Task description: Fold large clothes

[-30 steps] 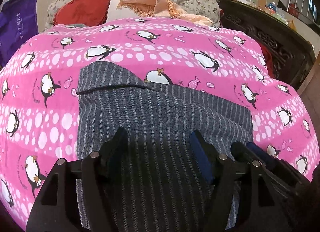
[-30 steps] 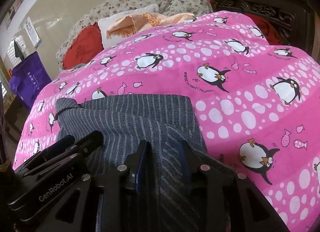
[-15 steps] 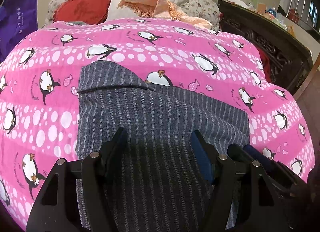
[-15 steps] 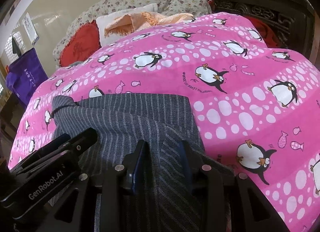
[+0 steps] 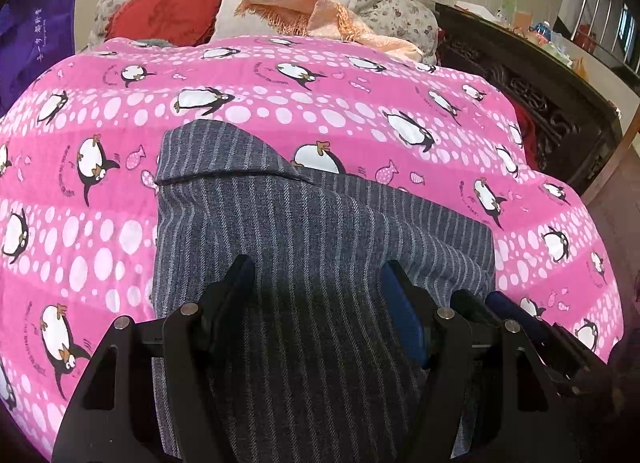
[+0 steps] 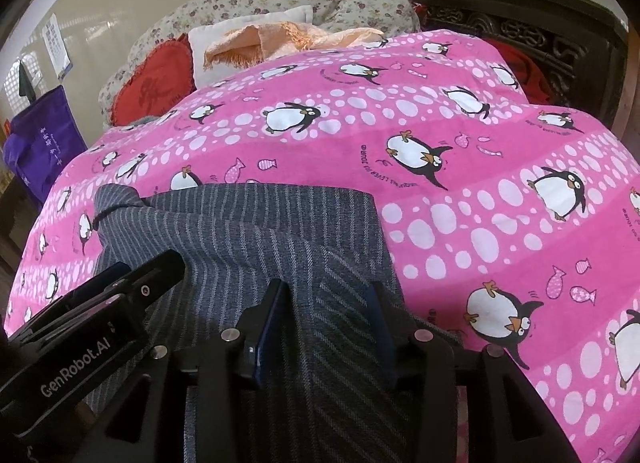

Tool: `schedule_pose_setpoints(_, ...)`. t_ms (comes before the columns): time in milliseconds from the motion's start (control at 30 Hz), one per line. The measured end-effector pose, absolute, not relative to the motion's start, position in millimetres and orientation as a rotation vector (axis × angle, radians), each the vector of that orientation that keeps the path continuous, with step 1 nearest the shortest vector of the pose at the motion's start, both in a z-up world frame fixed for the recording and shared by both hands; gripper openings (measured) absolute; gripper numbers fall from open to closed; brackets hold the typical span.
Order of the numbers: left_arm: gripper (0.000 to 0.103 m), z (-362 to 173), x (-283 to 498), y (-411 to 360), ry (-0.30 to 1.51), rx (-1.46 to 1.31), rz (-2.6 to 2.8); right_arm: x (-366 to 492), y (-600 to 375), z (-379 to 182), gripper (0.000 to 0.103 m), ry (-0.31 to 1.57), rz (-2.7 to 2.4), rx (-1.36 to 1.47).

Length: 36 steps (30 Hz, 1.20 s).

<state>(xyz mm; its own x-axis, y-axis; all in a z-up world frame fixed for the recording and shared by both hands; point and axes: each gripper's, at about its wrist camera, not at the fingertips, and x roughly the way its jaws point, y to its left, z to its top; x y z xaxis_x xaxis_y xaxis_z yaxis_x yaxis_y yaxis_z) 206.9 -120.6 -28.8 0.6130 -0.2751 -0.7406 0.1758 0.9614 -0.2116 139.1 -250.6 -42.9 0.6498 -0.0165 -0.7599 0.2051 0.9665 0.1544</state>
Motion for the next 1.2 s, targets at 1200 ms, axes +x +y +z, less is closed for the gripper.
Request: schedule_pose_setpoints(1200,0.081,-31.7,107.1,-50.2,0.973,-0.1,-0.422,45.9,-317.0,-26.7,0.075,0.862,0.146,0.473)
